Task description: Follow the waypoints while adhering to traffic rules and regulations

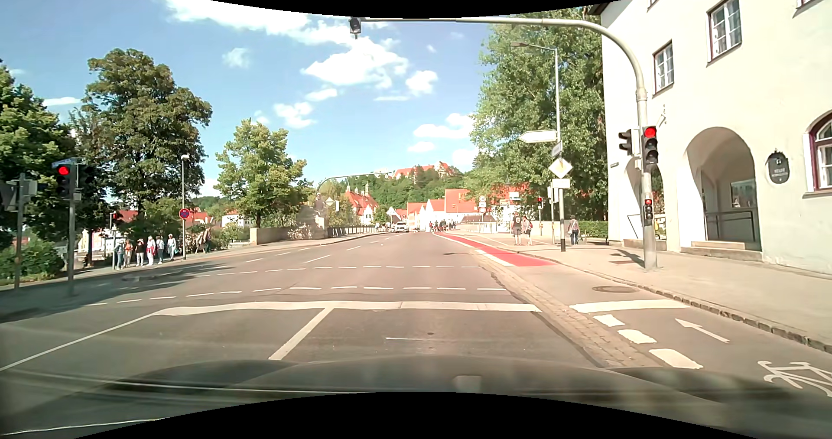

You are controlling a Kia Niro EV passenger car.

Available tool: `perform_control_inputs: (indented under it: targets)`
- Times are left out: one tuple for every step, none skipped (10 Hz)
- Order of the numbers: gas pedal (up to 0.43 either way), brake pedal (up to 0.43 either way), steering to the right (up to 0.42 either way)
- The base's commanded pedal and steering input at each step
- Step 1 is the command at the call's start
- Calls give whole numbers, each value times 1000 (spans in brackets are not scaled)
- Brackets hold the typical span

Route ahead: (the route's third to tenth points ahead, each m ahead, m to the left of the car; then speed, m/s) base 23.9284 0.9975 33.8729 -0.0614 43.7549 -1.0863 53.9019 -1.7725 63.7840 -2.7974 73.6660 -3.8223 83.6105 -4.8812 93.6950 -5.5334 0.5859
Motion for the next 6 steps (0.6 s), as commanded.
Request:
perform_control_inputs:
  targets:
    - [0,116,1]
    - [0,122,-1]
    - [0,122,-3]
    - [0,110,-5]
    - [0,61,-5]
    - [0,24,-6]
